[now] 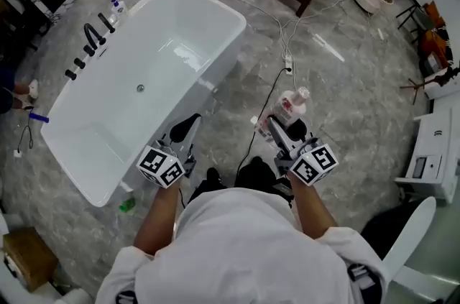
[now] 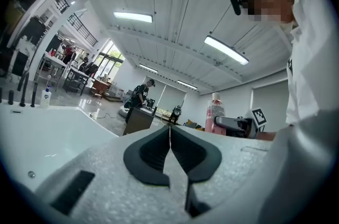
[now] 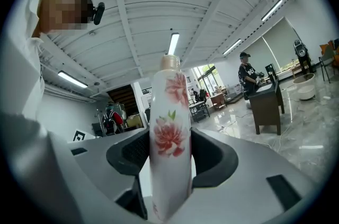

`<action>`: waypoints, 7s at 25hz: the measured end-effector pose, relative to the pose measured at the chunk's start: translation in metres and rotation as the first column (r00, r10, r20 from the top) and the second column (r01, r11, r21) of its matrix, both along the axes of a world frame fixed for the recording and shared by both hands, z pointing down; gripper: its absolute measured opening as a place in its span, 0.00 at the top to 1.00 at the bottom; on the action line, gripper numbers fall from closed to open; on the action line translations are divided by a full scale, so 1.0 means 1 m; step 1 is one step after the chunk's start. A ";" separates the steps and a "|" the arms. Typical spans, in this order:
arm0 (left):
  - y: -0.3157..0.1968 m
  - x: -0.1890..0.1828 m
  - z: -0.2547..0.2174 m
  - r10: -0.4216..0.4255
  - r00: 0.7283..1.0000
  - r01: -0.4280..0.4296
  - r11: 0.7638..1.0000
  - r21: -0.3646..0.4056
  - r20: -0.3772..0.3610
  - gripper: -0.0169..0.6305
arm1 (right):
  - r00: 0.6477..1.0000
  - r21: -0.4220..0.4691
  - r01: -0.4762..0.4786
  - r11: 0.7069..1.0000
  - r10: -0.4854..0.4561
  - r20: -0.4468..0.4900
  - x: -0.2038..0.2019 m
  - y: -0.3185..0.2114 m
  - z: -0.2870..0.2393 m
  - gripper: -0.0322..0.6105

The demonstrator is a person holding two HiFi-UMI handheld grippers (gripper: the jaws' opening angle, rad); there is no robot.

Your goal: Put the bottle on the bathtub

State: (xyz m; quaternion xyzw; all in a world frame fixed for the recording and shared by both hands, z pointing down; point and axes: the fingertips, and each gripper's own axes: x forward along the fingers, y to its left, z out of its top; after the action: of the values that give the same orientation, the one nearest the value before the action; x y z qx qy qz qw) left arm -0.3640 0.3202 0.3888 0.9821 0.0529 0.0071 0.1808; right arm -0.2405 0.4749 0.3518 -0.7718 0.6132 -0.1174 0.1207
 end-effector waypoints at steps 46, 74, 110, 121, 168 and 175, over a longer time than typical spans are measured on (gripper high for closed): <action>-0.345 0.281 -0.001 -0.523 0.852 0.523 0.852 -0.026 0.005 0.94 | 0.849 -0.033 0.526 0.850 -0.523 0.074 0.343 -0.412 0.017 0.59; -0.507 0.307 0.035 -0.791 0.594 0.795 0.605 0.041 0.147 0.94 | 0.627 0.008 0.778 0.628 -0.777 -0.054 0.389 -0.662 0.030 0.59; -0.719 0.355 0.234 -0.829 0.513 0.817 0.551 0.170 0.222 0.94 | 0.729 -0.014 0.675 0.738 -0.670 -0.142 0.401 -0.947 0.250 0.59; -0.762 0.375 0.287 -0.811 0.531 0.795 0.577 0.188 0.247 0.94 | 0.733 0.006 0.669 0.743 -0.660 -0.164 0.387 -1.004 0.292 0.59; -0.806 0.395 0.357 -0.767 0.606 0.757 0.637 0.142 0.211 0.94 | 0.681 -0.009 0.693 0.720 -0.660 -0.318 0.352 -1.107 0.390 0.59; -0.800 0.400 0.359 -0.771 0.608 0.764 0.633 0.124 0.193 0.94 | 0.686 0.008 0.693 0.721 -0.656 -0.316 0.352 -1.104 0.390 0.59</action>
State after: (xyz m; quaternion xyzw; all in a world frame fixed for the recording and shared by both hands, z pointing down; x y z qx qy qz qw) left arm 0.0362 -0.4800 0.7483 0.9048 -0.3936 0.0421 0.1568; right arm 0.1116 -0.6296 0.7415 -0.4905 0.8710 0.0003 0.0263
